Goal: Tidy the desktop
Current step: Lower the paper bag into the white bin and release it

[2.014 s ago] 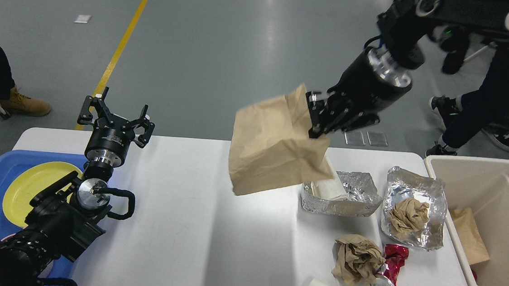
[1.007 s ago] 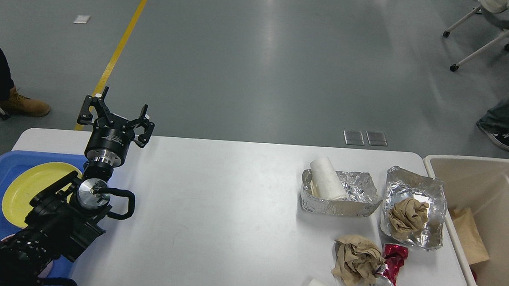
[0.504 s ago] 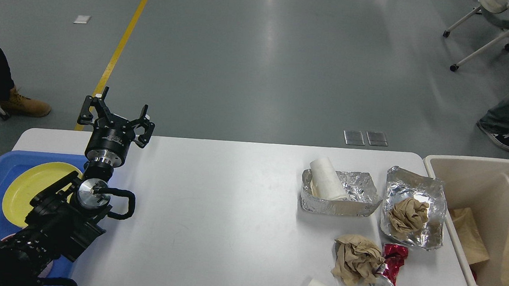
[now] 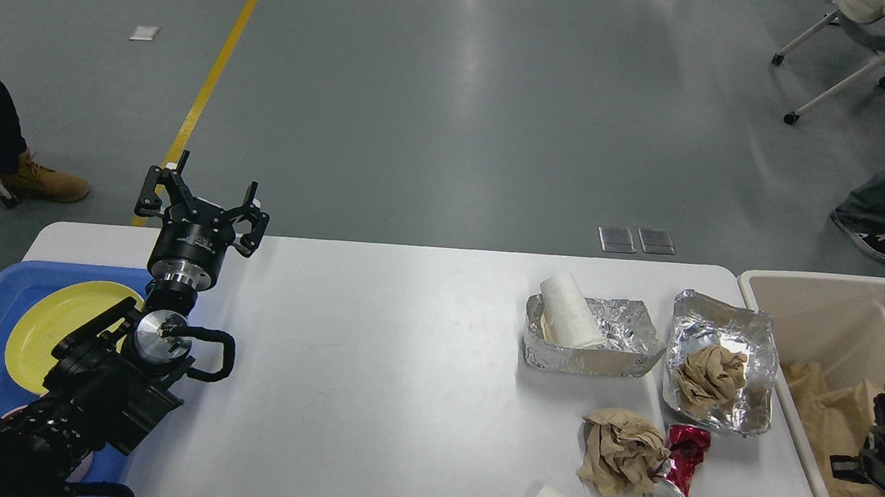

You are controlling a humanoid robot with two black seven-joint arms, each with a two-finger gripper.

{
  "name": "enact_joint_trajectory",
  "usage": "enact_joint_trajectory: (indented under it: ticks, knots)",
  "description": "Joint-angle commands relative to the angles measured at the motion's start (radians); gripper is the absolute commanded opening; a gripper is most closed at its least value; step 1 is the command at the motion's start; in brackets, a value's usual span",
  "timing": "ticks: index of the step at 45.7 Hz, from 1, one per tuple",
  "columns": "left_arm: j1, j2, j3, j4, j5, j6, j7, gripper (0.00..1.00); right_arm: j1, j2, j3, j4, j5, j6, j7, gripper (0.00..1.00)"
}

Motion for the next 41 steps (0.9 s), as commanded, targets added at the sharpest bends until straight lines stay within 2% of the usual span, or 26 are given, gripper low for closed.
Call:
enact_joint_trajectory:
  ticks: [1, 4, 6, 9, 11, 13, 17, 21, 27, 33, 41]
  knots:
    - [0.0, 0.0, 0.0, 0.0, 0.0, 0.0, 0.0, 0.96, -0.026, 0.019, 0.0, -0.001, 0.001, -0.045, 0.0, 0.0]
    - [0.0, 0.0, 0.0, 0.0, 0.0, 0.0, 0.0, 0.96, -0.044, 0.021, -0.001, -0.004, 0.001, -0.082, 0.0, 0.0]
    - [0.0, 0.0, 0.0, 0.0, 0.0, 0.0, 0.0, 0.96, -0.054, 0.024, 0.0, -0.01, 0.001, -0.11, 0.002, 0.21]
    - [0.0, 0.0, 0.0, 0.0, 0.0, 0.0, 0.0, 0.96, -0.055, 0.022, 0.016, -0.012, 0.003, -0.16, 0.002, 0.65]
    - [0.0, 0.0, 0.0, 0.0, 0.0, 0.0, 0.0, 0.96, -0.051, 0.018, 0.034, -0.009, 0.003, -0.177, 0.003, 0.85]
    - [0.0, 0.0, 0.0, 0.0, 0.0, 0.0, 0.0, 0.96, -0.043, 0.013, 0.054, -0.004, 0.003, -0.182, 0.003, 1.0]
    - [0.0, 0.0, 0.0, 0.0, 0.0, 0.0, 0.0, 0.96, -0.031, 0.001, 0.092, 0.014, 0.01, -0.173, 0.003, 1.0]
    - [0.0, 0.0, 0.0, 0.0, 0.0, 0.0, 0.0, 0.96, 0.012, -0.076, 0.092, 0.034, 0.017, -0.164, 0.003, 1.0]
    - [0.0, 0.0, 0.0, 0.0, 0.0, 0.0, 0.0, 0.96, 0.221, -0.249, 0.076, 0.239, 0.015, -0.101, 0.003, 1.0]
    - [0.0, 0.0, 0.0, 0.0, 0.0, 0.0, 0.0, 0.96, 0.527, -0.352, 0.001, 0.375, 0.015, 0.072, 0.003, 1.0]
    - [0.0, 0.0, 0.0, 0.0, 0.0, 0.0, 0.0, 0.96, 0.915, -0.302, -0.102, 0.45, 0.017, 0.394, 0.005, 1.0]
